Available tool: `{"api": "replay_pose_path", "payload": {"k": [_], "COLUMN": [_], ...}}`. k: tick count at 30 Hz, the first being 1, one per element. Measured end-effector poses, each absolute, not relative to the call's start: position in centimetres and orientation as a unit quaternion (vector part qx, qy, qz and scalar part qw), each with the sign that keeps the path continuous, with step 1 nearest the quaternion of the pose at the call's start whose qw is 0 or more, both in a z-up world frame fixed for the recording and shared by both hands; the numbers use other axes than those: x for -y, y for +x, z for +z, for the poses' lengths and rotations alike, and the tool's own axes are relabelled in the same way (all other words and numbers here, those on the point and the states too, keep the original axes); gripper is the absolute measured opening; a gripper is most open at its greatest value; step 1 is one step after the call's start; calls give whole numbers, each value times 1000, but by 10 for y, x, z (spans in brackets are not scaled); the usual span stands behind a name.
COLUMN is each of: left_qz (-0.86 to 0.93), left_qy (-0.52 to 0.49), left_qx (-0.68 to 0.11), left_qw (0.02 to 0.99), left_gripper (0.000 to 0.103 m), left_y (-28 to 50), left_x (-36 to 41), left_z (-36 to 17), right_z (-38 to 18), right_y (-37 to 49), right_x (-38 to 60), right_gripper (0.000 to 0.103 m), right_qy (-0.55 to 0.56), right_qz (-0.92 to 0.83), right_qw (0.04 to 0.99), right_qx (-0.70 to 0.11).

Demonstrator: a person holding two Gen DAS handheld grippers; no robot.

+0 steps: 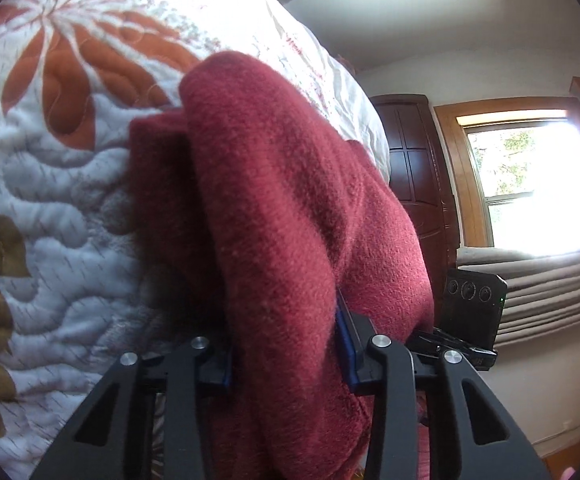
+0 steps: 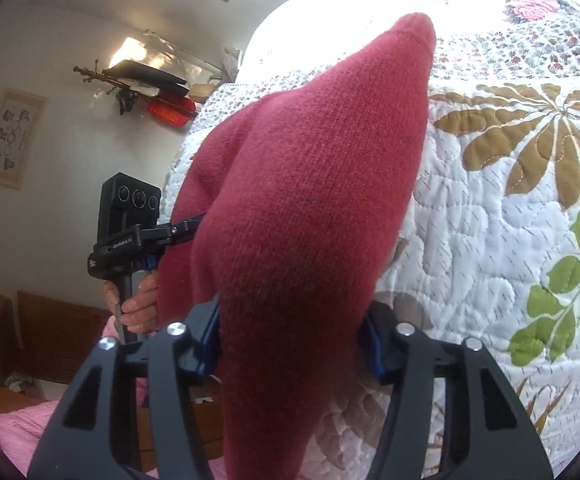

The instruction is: Fold small clothes

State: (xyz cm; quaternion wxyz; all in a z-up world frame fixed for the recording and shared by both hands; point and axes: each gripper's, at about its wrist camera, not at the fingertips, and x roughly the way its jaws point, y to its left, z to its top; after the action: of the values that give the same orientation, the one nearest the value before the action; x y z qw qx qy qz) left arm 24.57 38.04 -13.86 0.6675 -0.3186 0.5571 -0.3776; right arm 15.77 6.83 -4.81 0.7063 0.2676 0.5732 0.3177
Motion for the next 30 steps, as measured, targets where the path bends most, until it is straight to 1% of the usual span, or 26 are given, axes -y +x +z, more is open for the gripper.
{"api": "replay_pose_path", "payload": {"k": [2,6,11,13,15,18,20,22,23,24,26,28,29,30], "left_qz": [-382,-402,-432,-437,-431,-402,-390,-383,-377,-370,-349,-324,-310,-304], "left_qy": [-319,-307,-291,-284,-285,-261,-272,-289,-285,-279,-260,-245,-230,-213], "left_qx": [-547,-531,-515,-507,-511,-532,-539,-538,-536,-535,-534,-527,-524,-521], "left_qw": [674,680,681,686,687,698,695,693,699,707,725,747,759,769], "left_gripper": [37,37,37,37,37,38,40,43,44,45,48,53,53,55], "left_y": [240,225,207,197,192,179,176,172,169,167,157,145,135,126], "left_x": [-377,-357,-307,-288,-270,-256,-251,-254,-252,-250,-248,-255,-259,-259], "left_z": [-128,-103,-75,-72,-76,-103,-121,-125,-122,-117,-101,-84,-74,-63], "right_z": [-41,-15,12,8,-7,-47,-73,-81,-79,-76,-68,-56,-53,-49], "right_y": [154,140,119,115,115,118,118,116,116,114,107,96,90,82], "right_x": [-61,-31,23,45,63,79,81,84,84,83,87,85,88,90], "right_gripper": [51,50,50,50,51,52,56,57,60,62,72,77,80,80], "right_qy": [268,253,226,225,229,229,250,269,266,258,240,234,236,236], "right_qz": [321,326,322,315,306,281,286,299,303,303,297,297,300,305], "right_qw": [709,731,759,763,759,743,726,722,725,729,739,742,742,741], "right_qx": [-568,-544,-518,-518,-527,-563,-574,-563,-559,-557,-555,-554,-552,-550]}}
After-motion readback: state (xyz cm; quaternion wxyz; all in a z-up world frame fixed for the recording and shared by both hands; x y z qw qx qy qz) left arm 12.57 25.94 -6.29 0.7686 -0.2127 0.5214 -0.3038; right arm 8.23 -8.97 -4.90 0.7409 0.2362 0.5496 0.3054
